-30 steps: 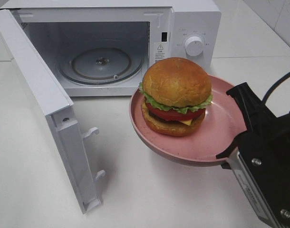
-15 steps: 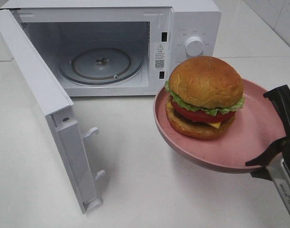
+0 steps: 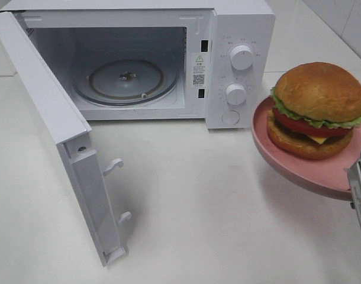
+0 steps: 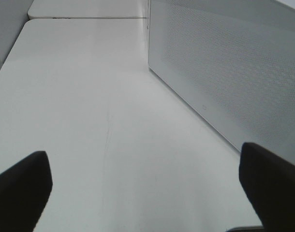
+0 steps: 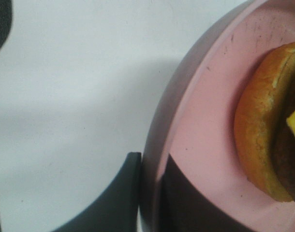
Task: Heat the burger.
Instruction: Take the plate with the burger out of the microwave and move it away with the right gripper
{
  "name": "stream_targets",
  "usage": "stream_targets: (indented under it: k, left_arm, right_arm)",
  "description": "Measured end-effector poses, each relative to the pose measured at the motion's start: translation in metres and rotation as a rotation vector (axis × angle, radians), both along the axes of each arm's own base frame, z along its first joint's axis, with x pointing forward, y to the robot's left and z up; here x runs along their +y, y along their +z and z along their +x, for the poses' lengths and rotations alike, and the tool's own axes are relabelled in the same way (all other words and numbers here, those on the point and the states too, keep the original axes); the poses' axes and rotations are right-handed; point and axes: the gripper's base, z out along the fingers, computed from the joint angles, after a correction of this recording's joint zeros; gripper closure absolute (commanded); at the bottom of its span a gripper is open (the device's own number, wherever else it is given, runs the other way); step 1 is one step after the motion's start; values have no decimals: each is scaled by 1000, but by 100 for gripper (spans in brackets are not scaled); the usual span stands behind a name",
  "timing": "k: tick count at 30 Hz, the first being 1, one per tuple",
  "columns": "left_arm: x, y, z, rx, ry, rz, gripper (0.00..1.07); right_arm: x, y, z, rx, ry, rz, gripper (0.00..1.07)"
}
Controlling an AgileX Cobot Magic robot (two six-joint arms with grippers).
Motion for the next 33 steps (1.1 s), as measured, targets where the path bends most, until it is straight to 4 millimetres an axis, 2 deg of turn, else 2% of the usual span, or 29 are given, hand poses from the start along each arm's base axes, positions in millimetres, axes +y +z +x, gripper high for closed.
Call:
stream_targets:
  k: [22, 29, 33]
  left_arm:
    - [0, 0, 0, 0, 0, 0, 9]
    - [0, 0, 0, 0, 0, 0, 9]
    - [0, 0, 0, 0, 0, 0, 9]
  right_arm:
    - [-23, 1, 2, -44, -587, 61, 107]
    - [-22, -8, 12, -63, -826, 65, 107]
    - [-19, -15, 17, -53, -890, 57, 107]
